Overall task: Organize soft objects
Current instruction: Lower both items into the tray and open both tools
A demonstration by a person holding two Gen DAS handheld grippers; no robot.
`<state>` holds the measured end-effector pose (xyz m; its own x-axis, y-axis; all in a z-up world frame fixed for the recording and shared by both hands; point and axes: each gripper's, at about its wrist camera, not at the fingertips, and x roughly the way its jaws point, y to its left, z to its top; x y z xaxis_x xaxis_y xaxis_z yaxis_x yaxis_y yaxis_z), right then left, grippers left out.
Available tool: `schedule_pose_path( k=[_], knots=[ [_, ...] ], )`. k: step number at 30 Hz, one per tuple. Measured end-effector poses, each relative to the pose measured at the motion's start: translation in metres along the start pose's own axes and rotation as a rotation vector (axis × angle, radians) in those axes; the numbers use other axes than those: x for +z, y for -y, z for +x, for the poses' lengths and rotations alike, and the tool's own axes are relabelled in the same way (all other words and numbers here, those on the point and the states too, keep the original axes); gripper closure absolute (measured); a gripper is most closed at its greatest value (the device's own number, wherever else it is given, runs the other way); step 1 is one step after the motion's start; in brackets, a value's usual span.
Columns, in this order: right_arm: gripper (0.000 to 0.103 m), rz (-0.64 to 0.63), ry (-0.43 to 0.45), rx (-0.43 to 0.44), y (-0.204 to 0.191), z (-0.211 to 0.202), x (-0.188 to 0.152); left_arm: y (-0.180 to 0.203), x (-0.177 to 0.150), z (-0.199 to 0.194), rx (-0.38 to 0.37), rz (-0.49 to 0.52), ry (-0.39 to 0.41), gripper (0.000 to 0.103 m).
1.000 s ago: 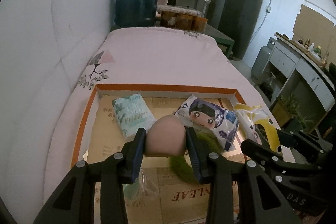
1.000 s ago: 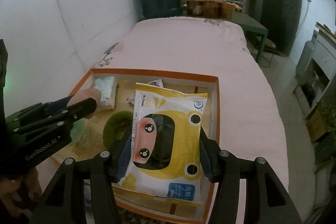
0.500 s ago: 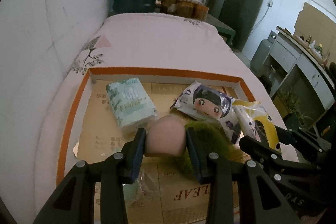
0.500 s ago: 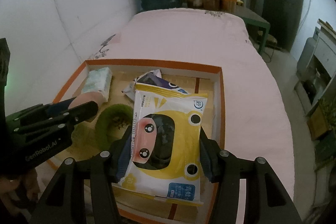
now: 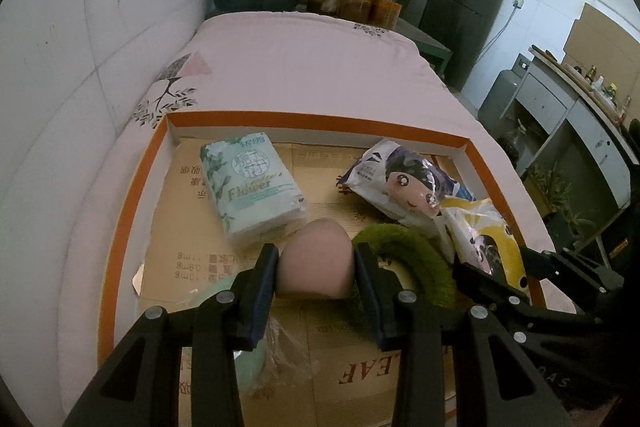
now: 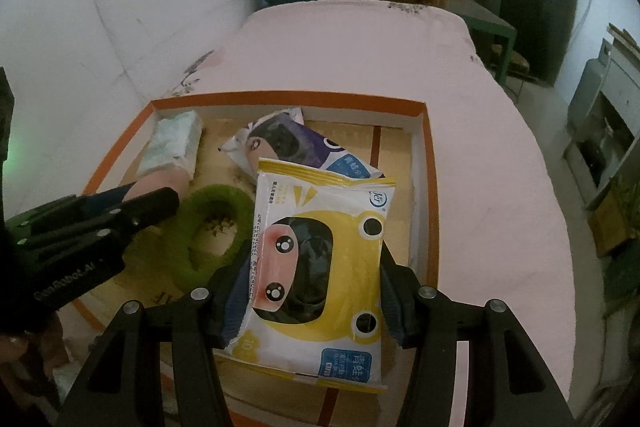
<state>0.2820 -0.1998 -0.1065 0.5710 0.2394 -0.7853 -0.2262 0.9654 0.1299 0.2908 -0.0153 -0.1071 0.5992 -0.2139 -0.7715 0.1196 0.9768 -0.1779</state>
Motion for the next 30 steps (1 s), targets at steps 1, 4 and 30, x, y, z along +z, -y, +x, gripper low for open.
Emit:
schedule_pose_path(
  k=[1,4,30],
  knots=[
    [0.046,0.001,0.000,0.000,0.000,0.001,0.000,0.000,0.000,0.000,-0.001,0.000,0.000,0.064],
    [0.046,0.001,0.000,-0.001,0.000,0.001,-0.001,0.000,0.000,0.000,-0.001,0.001,0.000,0.064],
    [0.039,0.008,0.015,-0.006,-0.001,-0.012,-0.002,0.002,-0.002,-0.012,-0.003,0.009,0.034,0.049]
  ],
)
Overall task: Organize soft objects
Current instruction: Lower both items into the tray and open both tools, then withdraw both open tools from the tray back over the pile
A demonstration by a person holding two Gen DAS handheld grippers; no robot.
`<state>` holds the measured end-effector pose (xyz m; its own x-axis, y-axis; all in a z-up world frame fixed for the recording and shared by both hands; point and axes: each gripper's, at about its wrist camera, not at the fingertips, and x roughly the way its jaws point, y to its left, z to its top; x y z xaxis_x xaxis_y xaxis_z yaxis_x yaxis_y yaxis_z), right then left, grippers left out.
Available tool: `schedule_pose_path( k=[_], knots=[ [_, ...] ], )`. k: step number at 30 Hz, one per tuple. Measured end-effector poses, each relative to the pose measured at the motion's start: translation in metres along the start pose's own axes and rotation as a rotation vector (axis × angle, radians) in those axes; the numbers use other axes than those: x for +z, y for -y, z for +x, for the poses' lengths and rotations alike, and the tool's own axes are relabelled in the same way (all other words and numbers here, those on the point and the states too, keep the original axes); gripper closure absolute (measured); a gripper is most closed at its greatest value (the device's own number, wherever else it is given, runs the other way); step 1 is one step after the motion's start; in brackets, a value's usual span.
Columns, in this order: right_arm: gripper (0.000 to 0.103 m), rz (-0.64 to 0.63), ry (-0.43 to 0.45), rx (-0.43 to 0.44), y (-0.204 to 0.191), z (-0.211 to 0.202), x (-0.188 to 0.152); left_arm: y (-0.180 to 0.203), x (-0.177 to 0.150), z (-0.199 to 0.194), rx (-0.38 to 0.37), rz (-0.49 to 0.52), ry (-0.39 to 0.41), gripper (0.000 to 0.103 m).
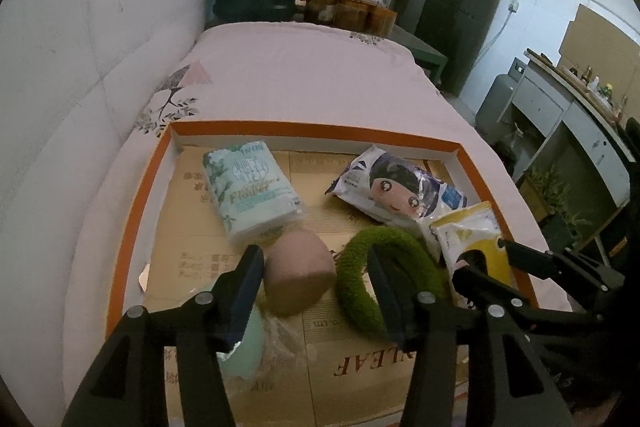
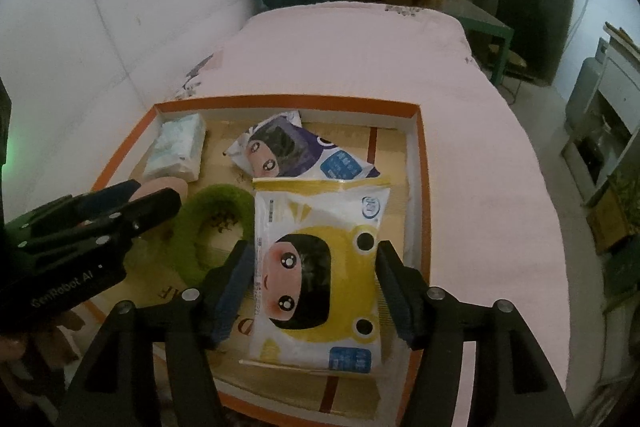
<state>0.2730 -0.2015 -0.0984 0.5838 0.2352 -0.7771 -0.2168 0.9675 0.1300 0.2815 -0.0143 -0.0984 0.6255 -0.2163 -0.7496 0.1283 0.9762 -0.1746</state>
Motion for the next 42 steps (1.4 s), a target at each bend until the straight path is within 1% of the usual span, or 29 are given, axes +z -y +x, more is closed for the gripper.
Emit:
schedule_pose_path(
  k=[19,26,34,42],
  knots=[
    [0.038,0.000,0.056,0.000,-0.011,-0.042,-0.003,0.007,-0.002,-0.044,0.006,-0.002,0.083,0.049],
    [0.038,-0.001,0.077,-0.005,-0.016,-0.059,-0.004,0.011,-0.005,-0.065,0.026,0.006,0.117,0.049],
    [0.038,-0.004,0.097,-0.007,-0.023,-0.079,-0.010,0.016,-0.013,-0.094,0.051,0.022,0.157,0.049],
    [0.038,-0.014,0.114,-0.012,-0.031,-0.099,-0.018,0.015,-0.020,-0.115,0.051,0.011,0.175,0.049]
  ],
)
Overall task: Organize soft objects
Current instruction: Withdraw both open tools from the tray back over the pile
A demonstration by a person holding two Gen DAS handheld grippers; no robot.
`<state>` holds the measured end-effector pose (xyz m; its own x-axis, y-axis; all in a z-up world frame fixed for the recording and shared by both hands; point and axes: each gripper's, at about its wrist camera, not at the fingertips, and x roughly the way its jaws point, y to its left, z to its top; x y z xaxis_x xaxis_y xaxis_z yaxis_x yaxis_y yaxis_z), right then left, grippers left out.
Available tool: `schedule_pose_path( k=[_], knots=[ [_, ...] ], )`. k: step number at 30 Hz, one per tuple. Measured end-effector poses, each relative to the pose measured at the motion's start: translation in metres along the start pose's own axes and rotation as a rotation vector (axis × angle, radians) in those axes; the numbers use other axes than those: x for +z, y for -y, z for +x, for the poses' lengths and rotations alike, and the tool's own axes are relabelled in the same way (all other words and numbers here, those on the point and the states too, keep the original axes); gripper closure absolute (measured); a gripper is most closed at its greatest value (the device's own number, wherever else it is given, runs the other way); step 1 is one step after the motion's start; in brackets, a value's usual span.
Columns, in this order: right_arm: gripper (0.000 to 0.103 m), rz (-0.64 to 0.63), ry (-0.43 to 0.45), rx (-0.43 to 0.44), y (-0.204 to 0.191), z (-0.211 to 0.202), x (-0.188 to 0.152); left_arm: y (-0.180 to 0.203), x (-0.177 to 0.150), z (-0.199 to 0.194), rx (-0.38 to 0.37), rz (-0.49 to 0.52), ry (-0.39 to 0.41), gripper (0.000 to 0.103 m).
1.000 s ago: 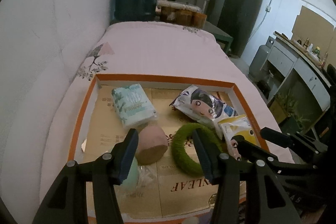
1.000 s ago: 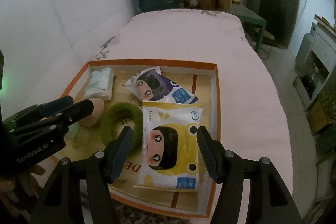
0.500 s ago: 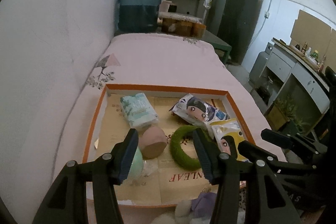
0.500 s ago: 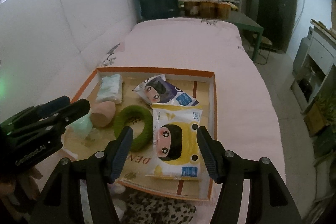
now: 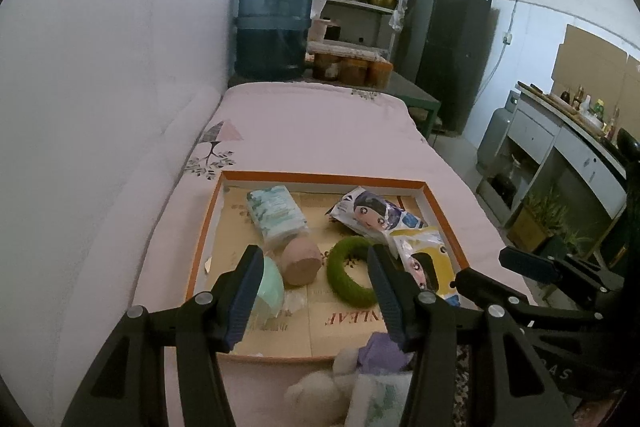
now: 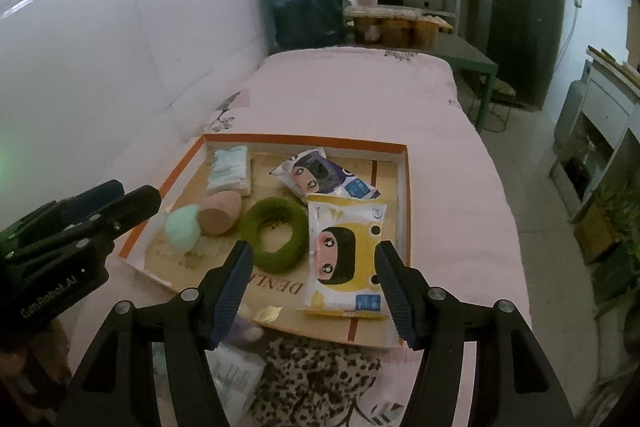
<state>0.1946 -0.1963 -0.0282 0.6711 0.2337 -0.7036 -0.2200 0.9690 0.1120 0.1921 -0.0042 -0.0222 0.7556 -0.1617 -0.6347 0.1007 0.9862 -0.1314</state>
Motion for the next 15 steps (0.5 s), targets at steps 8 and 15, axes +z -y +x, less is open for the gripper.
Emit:
schedule_pose_path(
  k=[8,15],
  knots=[
    [0.038,-0.010,0.017,-0.002,-0.009,-0.021,-0.006,-0.001,-0.006,-0.023,0.007,0.007,0.025,0.049],
    [0.038,-0.018,0.032,0.007,-0.017,-0.041,-0.013,-0.005,-0.013,-0.045,0.012,-0.003,0.049,0.049]
  ],
)
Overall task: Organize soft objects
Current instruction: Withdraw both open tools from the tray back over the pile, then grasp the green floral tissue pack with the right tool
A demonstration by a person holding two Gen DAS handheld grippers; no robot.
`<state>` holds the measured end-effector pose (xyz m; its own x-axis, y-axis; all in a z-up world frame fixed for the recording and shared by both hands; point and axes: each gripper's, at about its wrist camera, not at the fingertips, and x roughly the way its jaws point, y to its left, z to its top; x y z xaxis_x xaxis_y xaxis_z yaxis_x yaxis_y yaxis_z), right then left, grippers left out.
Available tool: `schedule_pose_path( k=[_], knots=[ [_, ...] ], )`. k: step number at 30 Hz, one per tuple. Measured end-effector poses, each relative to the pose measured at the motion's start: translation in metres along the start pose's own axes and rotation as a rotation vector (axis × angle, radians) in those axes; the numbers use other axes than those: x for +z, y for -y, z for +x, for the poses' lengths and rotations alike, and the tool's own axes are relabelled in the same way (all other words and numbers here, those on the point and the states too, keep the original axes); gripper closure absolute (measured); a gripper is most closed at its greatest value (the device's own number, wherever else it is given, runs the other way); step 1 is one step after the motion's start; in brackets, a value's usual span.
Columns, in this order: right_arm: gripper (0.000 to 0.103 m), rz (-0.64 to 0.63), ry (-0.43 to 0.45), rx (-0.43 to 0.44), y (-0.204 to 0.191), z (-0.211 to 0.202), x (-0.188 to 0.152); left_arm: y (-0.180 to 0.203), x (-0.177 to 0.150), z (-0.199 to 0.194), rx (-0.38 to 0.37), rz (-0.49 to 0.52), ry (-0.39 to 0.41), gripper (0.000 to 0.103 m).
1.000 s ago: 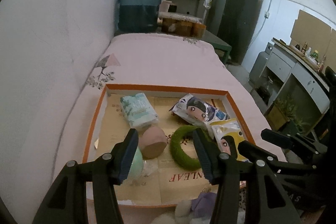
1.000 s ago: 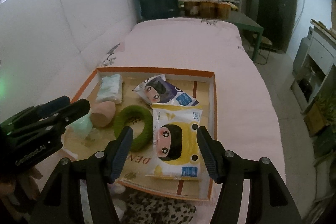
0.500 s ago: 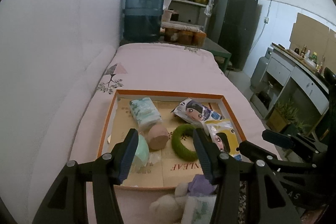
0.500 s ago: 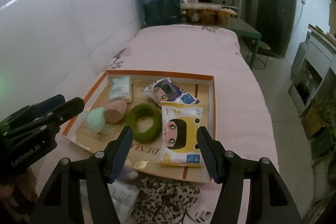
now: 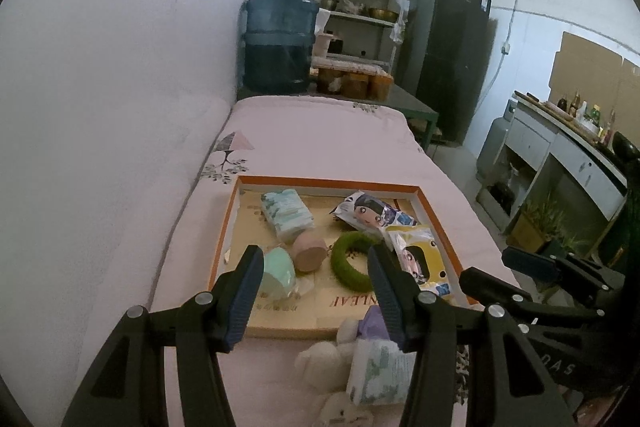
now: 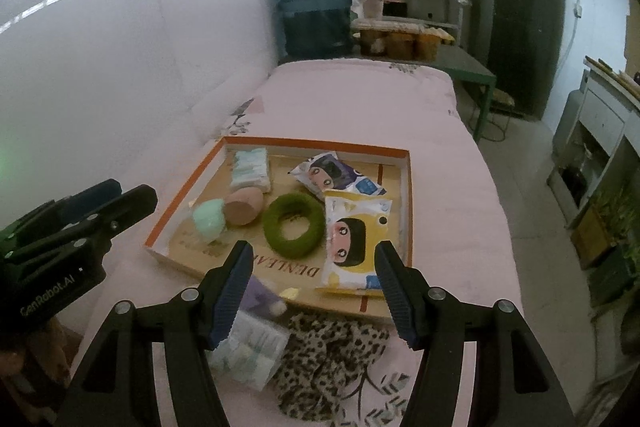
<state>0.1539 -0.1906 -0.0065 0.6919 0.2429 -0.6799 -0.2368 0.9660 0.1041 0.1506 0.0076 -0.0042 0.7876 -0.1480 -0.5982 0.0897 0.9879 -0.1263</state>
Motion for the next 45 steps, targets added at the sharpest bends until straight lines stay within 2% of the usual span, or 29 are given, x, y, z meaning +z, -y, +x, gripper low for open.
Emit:
schedule_pose_path(
  k=[20,27,29,32,34,38,41,45],
  knots=[
    [0.038,-0.030,0.012,0.014,-0.023,-0.051,-0.048,-0.020,-0.037,-0.059,-0.009,-0.017,0.060,0.049],
    [0.038,-0.100,0.000,0.068,-0.031,-0.053,-0.072,-0.023,-0.056,-0.070,-0.009,-0.003,0.066,0.049],
    [0.038,-0.133,-0.009,0.096,-0.035,-0.050,-0.077,-0.022,-0.062,-0.071,-0.014,0.000,0.063,0.049],
    [0.028,-0.196,-0.026,0.162,-0.040,-0.041,-0.083,-0.021,-0.071,-0.071,-0.014,0.007,0.049,0.049],
    [0.027,-0.263,-0.040,0.205,-0.043,-0.034,-0.083,-0.021,-0.076,-0.069,-0.014,0.011,0.036,0.049],
    [0.027,-0.413,-0.067,0.224,-0.048,-0.014,-0.077,-0.022,-0.080,-0.064,-0.019,0.002,0.019,0.049],
    [0.027,-0.523,-0.101,0.294,-0.051,0.003,-0.069,-0.023,-0.081,-0.061,-0.013,-0.004,0.015,0.049],
    [0.027,-0.662,-0.145,0.321,-0.057,0.025,-0.066,-0.027,-0.080,-0.054,-0.001,-0.012,0.004,0.049]
  ],
)
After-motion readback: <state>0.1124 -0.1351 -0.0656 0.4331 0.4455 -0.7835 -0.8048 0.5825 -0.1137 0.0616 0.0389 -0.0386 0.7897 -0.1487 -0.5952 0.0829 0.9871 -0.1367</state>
